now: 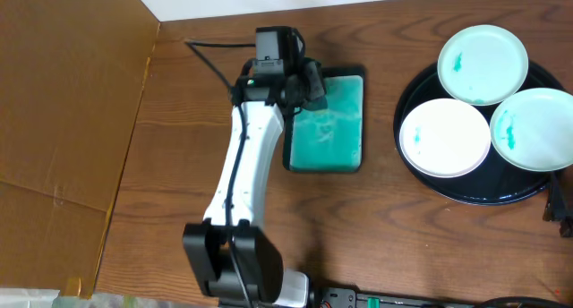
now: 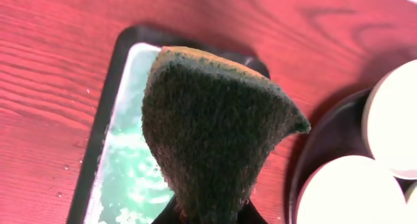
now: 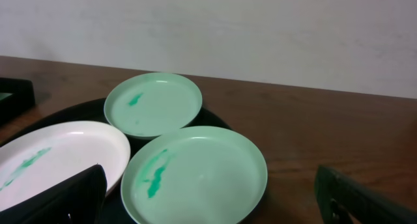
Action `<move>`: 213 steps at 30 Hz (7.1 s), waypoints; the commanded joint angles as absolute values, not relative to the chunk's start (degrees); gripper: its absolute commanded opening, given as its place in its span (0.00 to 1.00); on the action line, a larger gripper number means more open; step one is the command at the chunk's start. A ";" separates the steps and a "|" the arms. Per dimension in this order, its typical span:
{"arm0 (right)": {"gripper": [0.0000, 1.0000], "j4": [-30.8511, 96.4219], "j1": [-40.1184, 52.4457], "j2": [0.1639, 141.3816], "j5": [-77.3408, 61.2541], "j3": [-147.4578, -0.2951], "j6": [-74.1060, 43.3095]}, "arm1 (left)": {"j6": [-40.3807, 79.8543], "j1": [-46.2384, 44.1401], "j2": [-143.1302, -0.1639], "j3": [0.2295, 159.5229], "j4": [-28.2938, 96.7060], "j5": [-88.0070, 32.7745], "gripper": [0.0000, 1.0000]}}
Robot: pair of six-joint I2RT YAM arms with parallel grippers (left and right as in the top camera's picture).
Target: Clean dirty plates on tray and stack at the side
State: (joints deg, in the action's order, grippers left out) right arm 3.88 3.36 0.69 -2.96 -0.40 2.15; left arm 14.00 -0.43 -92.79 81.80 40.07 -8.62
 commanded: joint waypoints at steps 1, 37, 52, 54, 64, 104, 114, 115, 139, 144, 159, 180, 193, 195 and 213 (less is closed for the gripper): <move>0.99 4.10 3.70 0.38 -2.85 -0.32 2.66 | 15.38 -0.30 -93.80 81.41 39.83 -8.21 0.07; 0.99 4.12 3.70 0.38 -2.85 -0.32 2.66 | 14.94 0.08 -99.37 66.24 26.85 -5.80 0.07; 0.99 4.10 3.70 0.38 -2.85 -0.32 2.66 | 30.52 -10.02 -82.24 67.94 32.49 -16.23 0.07; 0.99 4.10 3.70 0.38 -2.85 -0.32 2.66 | 35.16 -14.04 -84.40 67.57 31.68 -14.44 0.07; 0.99 4.10 3.70 0.38 -2.85 -0.32 2.66 | 47.66 -32.08 -102.69 67.57 14.74 -5.02 0.07; 0.99 37.41 3.73 60.27 -26.61 -70.59 6.44 | 31.83 -25.02 -87.99 67.83 17.91 1.13 0.75; 0.73 32.42 4.62 89.84 -50.85 -79.07 -3.40 | 30.41 -24.05 -87.99 67.83 21.98 1.15 0.75; 0.68 32.73 5.23 91.44 -47.53 -79.07 -4.05 | 30.41 -24.05 -87.99 67.83 22.09 1.15 0.75; 0.62 34.52 18.41 110.76 -6.09 -78.96 0.49 | 30.41 -24.05 -87.99 67.81 23.09 1.17 0.75; 0.63 34.57 18.50 113.34 -8.03 -78.96 0.21 | 30.41 -24.05 -87.99 67.81 23.11 1.15 0.75; 0.66 34.30 18.33 114.50 -10.61 -78.94 2.37 | 30.44 -24.05 -87.99 67.81 23.11 1.15 0.75; 0.63 39.81 18.11 114.56 -10.37 -77.12 -2.24 | 30.44 -24.05 -87.99 67.81 23.14 1.13 0.75; 0.43 42.41 15.73 114.56 -7.18 -77.14 -4.25 | 27.24 -26.61 -90.91 67.81 21.98 -6.87 0.75; 0.39 41.98 15.75 114.56 -8.80 -77.12 -4.25 | 27.24 -27.86 -92.53 67.81 20.62 -6.98 0.82; 0.07 40.86 16.93 115.26 -10.57 -77.01 -5.41 | 27.24 -31.57 -98.96 67.81 17.21 -7.09 0.66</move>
